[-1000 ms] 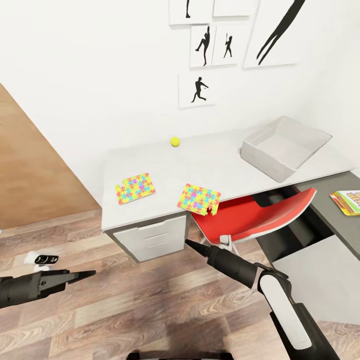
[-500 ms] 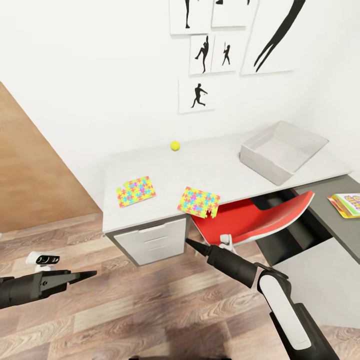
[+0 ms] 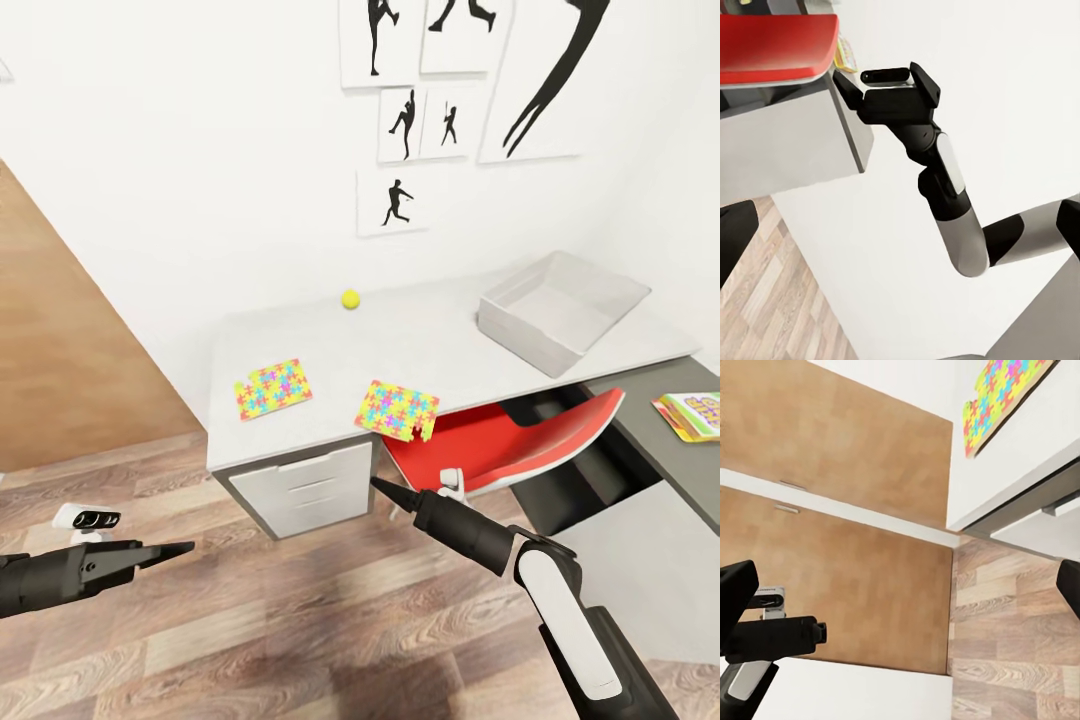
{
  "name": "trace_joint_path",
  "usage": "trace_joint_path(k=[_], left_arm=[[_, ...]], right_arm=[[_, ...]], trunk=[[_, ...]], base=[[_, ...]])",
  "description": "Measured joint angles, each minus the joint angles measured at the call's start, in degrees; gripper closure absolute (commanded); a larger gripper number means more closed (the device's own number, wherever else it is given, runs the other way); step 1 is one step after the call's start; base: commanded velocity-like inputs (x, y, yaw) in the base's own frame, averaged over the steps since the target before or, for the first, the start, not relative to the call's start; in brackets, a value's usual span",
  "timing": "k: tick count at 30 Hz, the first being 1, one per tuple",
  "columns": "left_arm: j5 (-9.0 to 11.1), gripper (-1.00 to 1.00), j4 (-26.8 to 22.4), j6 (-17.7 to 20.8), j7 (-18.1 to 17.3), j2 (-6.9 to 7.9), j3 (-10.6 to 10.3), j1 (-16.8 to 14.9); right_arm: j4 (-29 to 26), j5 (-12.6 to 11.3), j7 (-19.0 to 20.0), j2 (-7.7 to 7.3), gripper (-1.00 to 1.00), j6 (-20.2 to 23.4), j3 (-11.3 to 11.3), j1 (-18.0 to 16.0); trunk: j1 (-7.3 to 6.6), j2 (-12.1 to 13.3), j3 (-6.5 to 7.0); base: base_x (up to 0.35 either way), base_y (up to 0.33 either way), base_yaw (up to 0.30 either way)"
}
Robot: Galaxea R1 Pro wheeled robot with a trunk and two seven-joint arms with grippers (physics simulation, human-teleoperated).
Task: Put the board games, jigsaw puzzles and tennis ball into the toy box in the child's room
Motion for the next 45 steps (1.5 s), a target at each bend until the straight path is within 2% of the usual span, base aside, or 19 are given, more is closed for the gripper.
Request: trace_joint_path(k=[45], left_arm=[[-0.07,-1.0,0.0,0.0,-0.06,0.0,0.12,0.0]], right_arm=[[-0.08,0.0,-0.01,0.13,-1.0,-0.09,0.2,0.0]], trunk=[[0.0,0.0,4.28]], base=[[0.0,0.0,0.0]])
